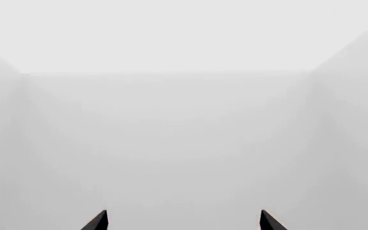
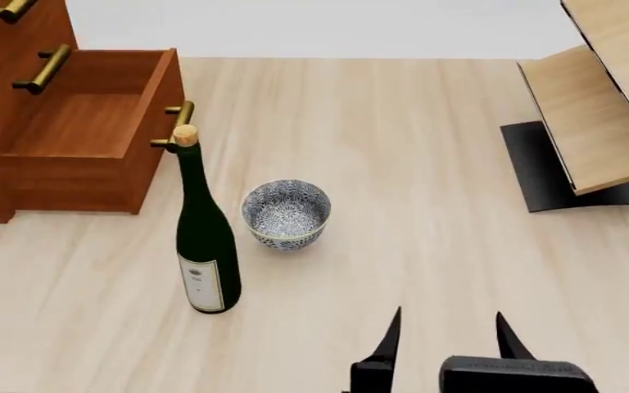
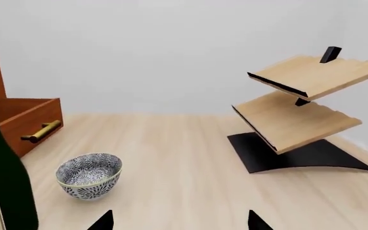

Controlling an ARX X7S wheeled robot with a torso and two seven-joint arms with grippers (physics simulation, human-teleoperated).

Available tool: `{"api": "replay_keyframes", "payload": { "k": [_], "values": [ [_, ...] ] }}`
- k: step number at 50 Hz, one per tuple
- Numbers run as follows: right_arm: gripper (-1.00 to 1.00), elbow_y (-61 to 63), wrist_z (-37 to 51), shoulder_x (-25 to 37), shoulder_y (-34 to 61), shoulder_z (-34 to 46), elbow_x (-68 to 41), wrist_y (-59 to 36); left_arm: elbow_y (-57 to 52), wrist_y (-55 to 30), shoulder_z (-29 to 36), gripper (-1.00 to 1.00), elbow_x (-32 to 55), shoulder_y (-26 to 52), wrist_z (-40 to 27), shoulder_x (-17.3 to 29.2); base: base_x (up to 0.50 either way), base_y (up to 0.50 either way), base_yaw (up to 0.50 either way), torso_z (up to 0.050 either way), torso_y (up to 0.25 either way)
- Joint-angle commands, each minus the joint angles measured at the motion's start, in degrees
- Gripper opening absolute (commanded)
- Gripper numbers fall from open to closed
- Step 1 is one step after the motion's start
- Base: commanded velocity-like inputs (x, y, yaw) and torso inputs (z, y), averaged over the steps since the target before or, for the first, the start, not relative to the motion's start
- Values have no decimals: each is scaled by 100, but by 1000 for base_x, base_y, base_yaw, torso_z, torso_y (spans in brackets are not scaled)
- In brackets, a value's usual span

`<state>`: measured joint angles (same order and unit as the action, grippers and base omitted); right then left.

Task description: Close the bottom drawer of the cabinet and open the top drawer.

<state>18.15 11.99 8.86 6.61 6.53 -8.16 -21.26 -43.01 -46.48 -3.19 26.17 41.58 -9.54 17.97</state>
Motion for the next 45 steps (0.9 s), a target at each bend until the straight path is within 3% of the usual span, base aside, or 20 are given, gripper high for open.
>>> {"api": "replay_keyframes", "payload": {
  "k": [1,21,35,45],
  "values": [
    [100,625,67,155,252,-38,-144,-649,-365,-805,-221,100,437,810,-136,181,0,0,0,0,0],
    [100,1745,163,430,840,-16,-365,-1989,-800,-1276,-439,100,908,1105,-257,253,0,0,0,0,0],
    [100,1665,143,446,820,58,-415,-1897,-850,-1224,-443,100,996,1080,-297,234,0,14,0,0,0],
    [100,1503,128,452,703,64,-435,-1681,-765,-1050,-235,100,846,1056,-319,246,0,459,0,0,0]
  ]
}}
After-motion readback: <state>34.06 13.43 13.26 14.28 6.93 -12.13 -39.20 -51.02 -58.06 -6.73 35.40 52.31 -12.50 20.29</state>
